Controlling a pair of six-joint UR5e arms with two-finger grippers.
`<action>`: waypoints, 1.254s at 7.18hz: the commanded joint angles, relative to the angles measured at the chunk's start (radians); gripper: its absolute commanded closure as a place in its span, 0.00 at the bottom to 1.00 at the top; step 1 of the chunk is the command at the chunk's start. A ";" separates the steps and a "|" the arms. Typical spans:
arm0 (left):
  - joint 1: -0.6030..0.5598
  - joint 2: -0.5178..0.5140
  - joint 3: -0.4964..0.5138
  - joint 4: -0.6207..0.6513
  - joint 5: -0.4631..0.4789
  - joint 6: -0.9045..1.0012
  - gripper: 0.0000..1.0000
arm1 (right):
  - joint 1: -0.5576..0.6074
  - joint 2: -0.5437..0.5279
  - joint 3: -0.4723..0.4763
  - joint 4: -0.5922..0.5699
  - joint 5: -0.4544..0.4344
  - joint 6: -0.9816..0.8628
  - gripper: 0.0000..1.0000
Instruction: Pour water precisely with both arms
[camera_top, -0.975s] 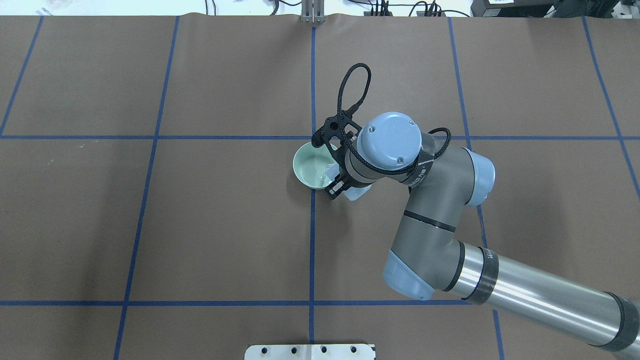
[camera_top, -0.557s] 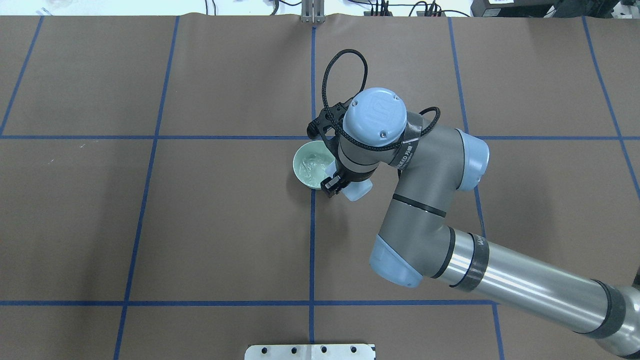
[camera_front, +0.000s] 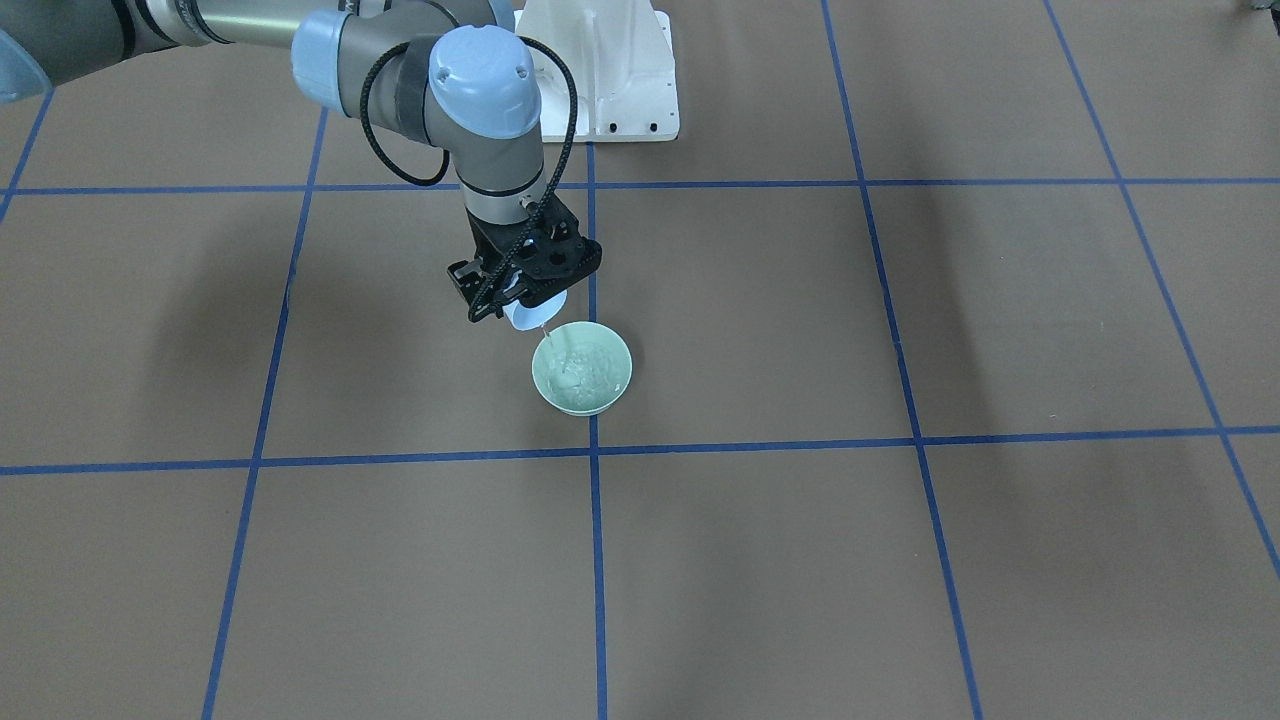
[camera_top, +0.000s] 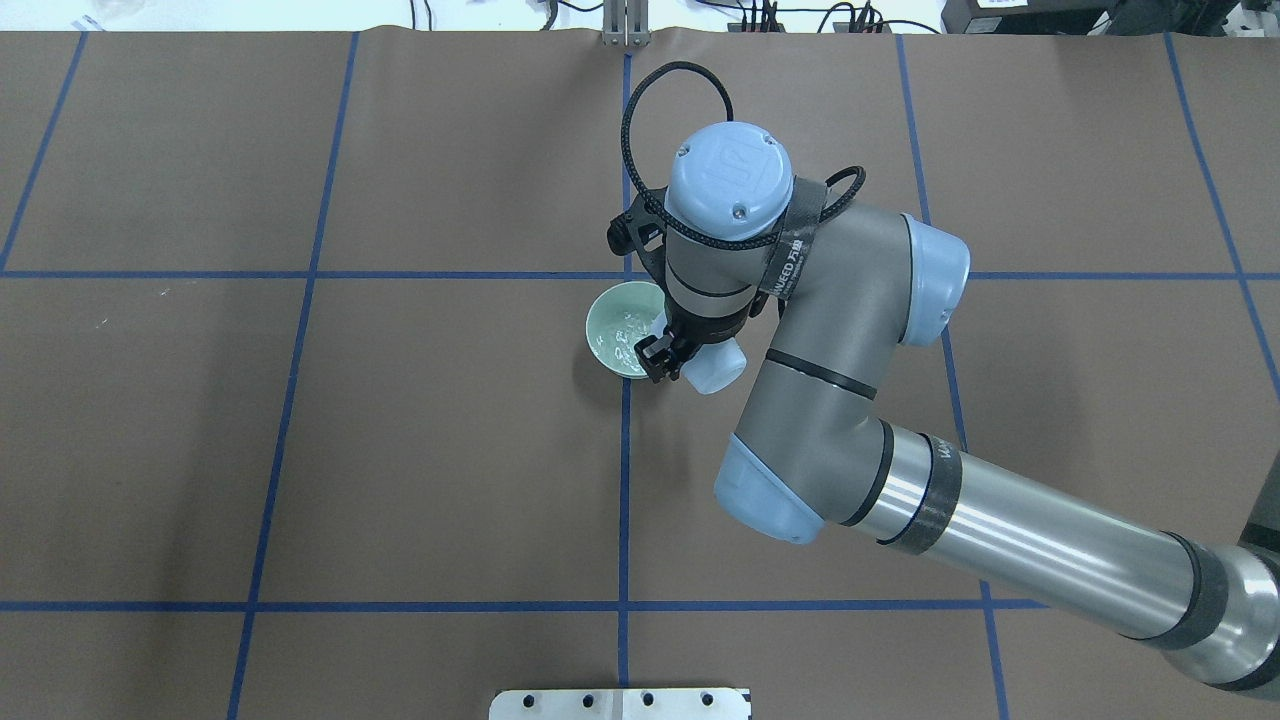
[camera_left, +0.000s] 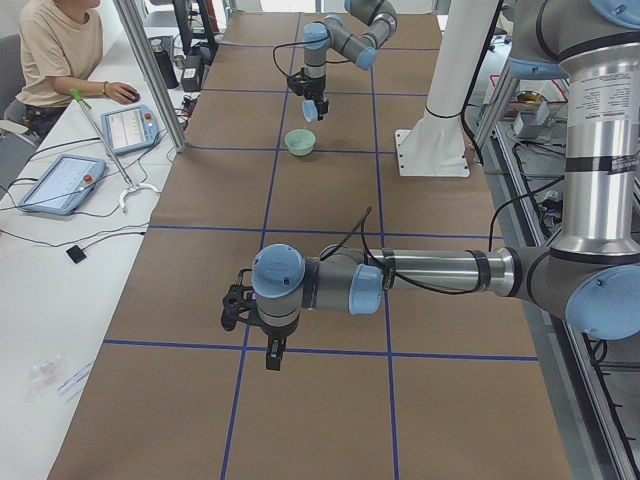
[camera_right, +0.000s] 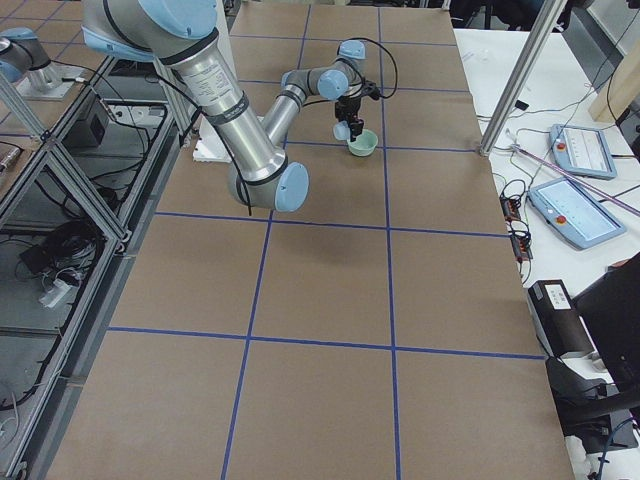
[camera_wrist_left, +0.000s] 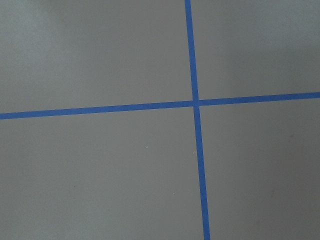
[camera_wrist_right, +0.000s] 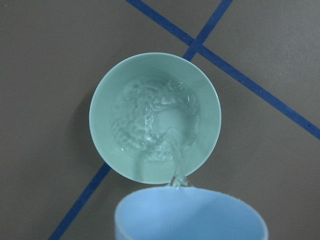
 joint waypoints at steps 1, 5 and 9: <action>0.000 0.000 0.002 0.000 0.000 0.002 0.00 | 0.007 0.050 -0.030 -0.063 0.024 0.002 1.00; 0.000 0.000 0.002 -0.002 0.000 0.000 0.00 | 0.013 0.076 -0.076 -0.014 0.018 0.012 1.00; 0.000 0.000 -0.002 -0.003 0.000 0.000 0.00 | 0.090 -0.168 -0.030 0.591 -0.094 0.165 1.00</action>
